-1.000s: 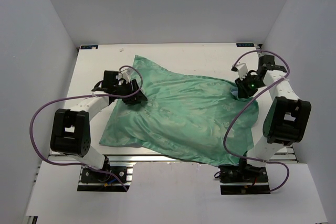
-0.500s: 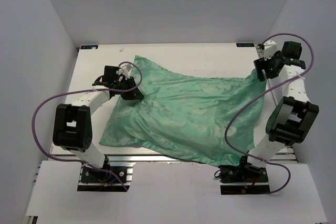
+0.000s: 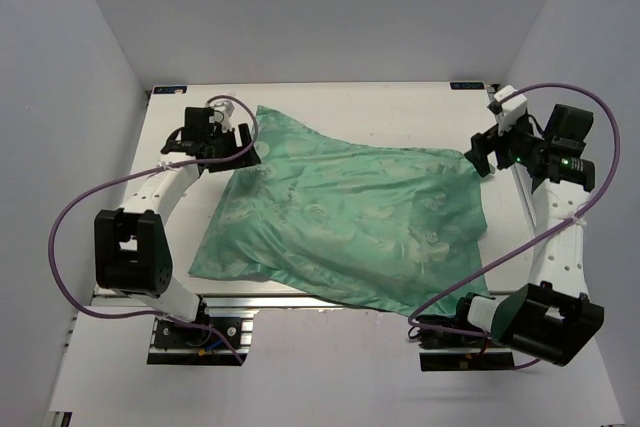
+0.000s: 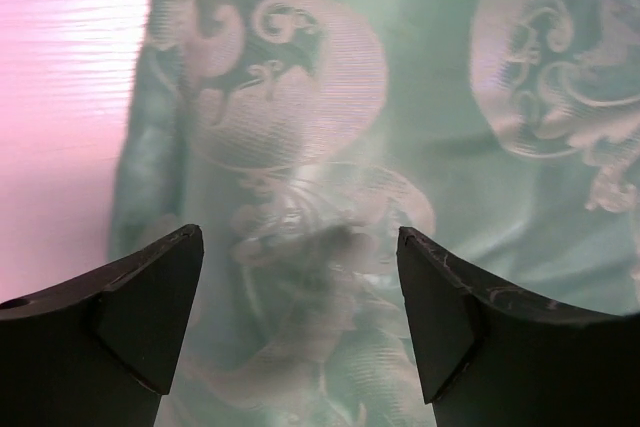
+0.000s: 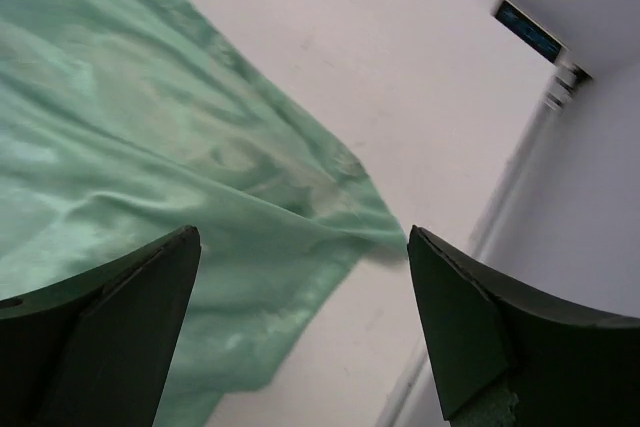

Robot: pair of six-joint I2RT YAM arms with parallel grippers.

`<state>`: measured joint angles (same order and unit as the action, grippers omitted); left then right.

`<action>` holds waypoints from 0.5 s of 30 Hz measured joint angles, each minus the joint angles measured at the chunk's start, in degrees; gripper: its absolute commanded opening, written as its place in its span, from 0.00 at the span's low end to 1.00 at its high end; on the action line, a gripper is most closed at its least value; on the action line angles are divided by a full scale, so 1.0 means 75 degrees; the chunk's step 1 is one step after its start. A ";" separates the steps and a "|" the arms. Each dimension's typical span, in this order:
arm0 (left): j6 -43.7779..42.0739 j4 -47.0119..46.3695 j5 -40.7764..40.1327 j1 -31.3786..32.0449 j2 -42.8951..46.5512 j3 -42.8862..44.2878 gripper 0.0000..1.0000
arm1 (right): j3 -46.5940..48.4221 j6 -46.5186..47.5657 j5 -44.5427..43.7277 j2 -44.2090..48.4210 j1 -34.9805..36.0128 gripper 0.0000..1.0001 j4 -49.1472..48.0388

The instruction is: Put the pillow into the pillowcase

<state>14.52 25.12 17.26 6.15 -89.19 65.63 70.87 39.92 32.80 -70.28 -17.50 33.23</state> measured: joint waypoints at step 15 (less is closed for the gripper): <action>-0.0431 0.0230 0.0437 0.0041 -0.1789 0.0268 0.14 | -0.0778 0.0472 0.3028 0.0606 0.0000 0.89 0.1839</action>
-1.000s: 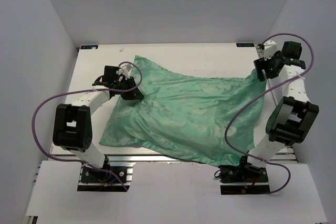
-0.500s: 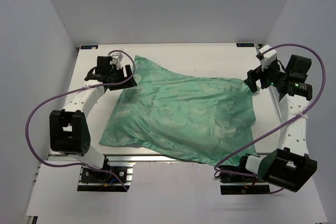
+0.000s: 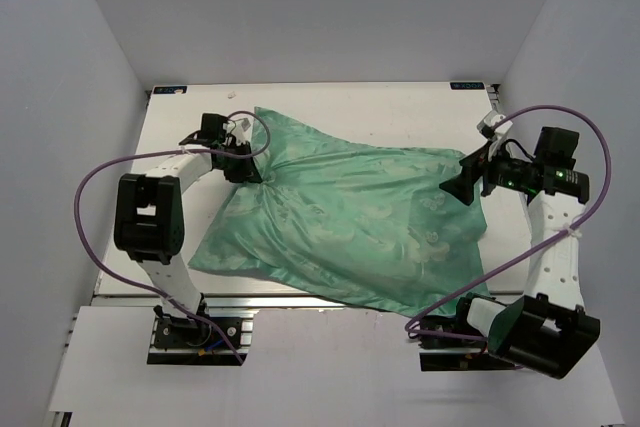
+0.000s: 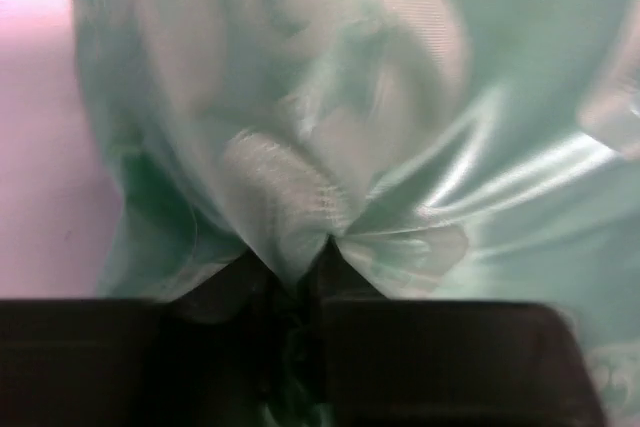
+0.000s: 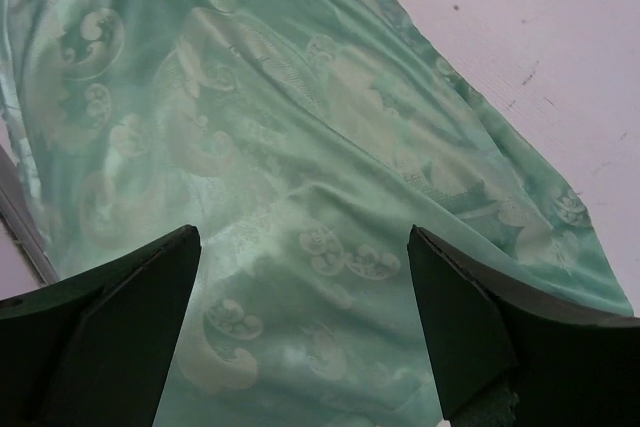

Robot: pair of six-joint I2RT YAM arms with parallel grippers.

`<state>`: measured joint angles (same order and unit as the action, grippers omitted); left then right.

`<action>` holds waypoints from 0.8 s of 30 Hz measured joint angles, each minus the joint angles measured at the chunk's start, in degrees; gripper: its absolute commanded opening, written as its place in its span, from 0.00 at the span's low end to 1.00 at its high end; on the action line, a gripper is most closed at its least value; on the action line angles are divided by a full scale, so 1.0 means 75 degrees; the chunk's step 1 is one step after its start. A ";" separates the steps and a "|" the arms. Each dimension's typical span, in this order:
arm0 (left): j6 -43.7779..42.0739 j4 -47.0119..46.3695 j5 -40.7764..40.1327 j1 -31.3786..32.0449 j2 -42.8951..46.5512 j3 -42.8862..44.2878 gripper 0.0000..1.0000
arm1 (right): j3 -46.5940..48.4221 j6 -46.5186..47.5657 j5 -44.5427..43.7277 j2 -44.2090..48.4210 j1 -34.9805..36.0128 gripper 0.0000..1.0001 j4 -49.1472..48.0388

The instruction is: Put the pillow into the pillowcase

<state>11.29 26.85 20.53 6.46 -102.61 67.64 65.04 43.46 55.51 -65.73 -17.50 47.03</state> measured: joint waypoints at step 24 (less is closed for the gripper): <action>0.4800 -0.3142 0.2162 -0.3733 0.0507 -0.1594 0.00 | -0.1172 -0.0560 0.0425 0.0740 0.0000 0.89 -0.0344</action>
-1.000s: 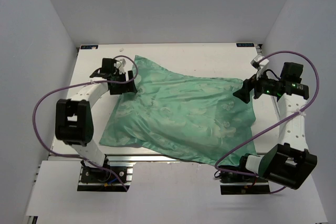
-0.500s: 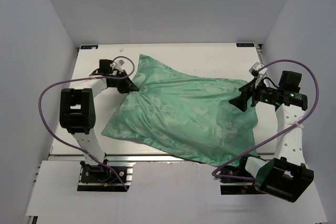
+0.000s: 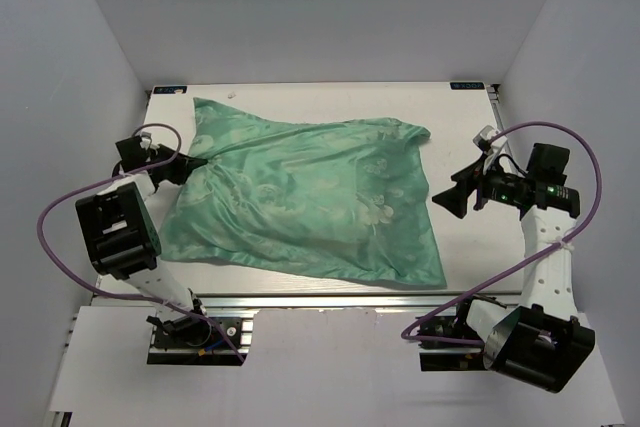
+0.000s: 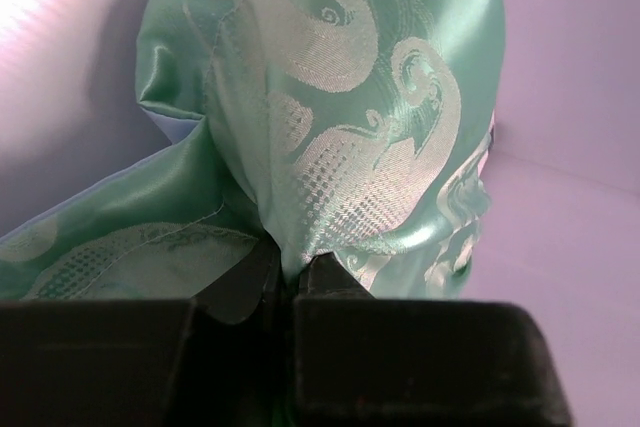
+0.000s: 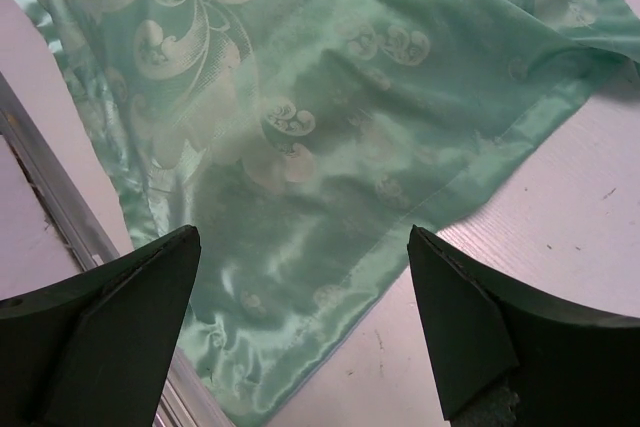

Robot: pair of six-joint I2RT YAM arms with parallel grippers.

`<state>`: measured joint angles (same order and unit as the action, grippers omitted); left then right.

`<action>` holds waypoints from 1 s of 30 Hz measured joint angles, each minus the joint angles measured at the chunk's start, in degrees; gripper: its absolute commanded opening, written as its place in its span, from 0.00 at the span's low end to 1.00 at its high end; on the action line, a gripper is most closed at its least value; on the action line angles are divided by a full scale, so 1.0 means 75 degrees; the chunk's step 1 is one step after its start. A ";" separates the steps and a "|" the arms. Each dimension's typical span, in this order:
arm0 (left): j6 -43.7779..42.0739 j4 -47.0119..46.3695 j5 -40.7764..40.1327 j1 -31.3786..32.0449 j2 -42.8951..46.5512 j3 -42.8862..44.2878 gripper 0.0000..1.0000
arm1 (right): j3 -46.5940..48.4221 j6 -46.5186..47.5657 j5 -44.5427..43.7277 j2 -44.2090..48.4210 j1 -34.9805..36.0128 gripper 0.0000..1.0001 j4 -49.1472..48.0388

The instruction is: Put the pillow into the pillowcase

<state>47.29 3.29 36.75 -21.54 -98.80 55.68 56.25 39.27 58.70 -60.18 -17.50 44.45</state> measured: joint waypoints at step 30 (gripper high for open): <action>-0.2632 0.0041 -0.0093 0.1839 0.6703 -0.0644 0.98 | 0.0023 -0.4106 -0.0962 -0.0149 0.0000 0.89 -0.1373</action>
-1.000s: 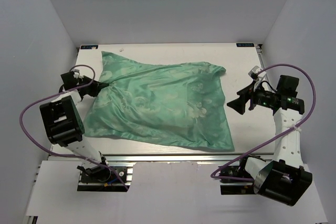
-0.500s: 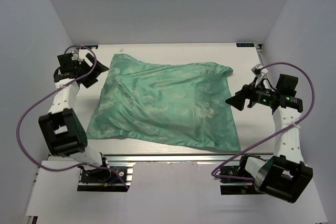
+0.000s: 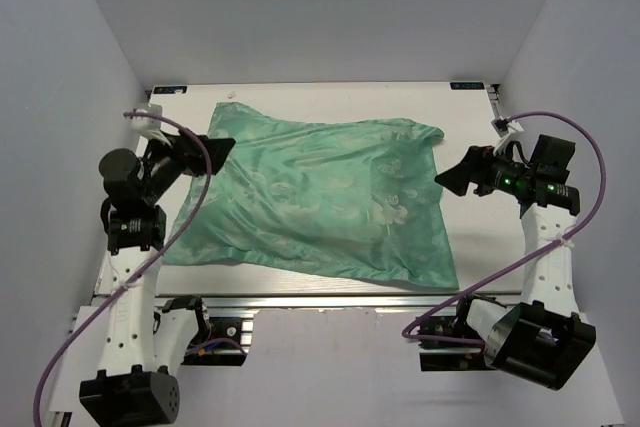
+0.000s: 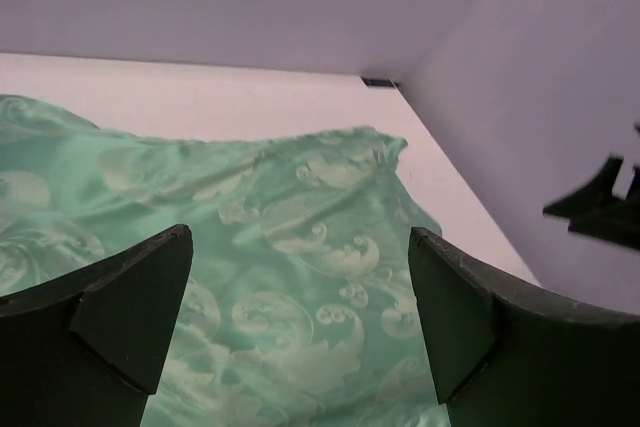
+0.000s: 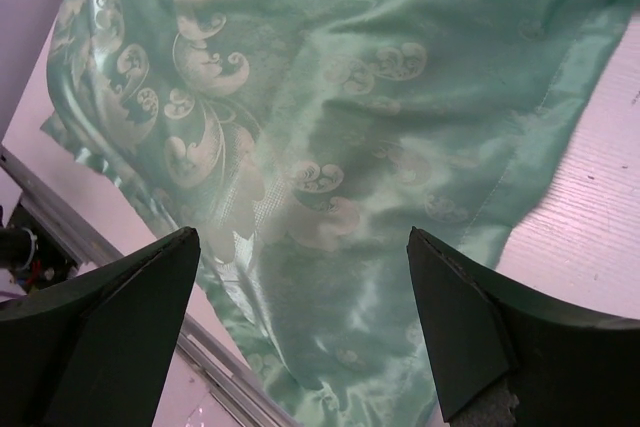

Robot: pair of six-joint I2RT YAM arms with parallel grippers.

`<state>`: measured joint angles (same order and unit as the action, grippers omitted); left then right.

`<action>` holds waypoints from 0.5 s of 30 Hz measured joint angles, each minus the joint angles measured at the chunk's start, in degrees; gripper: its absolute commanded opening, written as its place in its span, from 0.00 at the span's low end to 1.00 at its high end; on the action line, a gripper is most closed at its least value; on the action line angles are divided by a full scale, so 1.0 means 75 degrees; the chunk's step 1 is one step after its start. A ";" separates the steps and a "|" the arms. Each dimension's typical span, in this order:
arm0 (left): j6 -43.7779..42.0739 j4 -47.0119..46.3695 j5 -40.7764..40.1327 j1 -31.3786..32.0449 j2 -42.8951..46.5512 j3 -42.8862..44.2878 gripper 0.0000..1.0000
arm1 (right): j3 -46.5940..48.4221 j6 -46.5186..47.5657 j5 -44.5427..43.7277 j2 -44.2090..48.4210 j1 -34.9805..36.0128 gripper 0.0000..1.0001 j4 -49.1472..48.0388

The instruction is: Put the pillow into the pillowcase

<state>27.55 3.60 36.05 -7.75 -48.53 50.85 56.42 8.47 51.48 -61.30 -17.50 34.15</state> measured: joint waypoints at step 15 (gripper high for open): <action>-0.0947 -0.0038 0.1000 0.0070 0.1387 -0.2573 0.98 | -0.1763 -0.0804 -0.1413 0.1105 -0.0023 0.89 -0.1597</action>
<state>20.45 3.31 43.55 -7.22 -38.13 31.55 43.20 2.44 40.88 -53.01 -17.67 22.17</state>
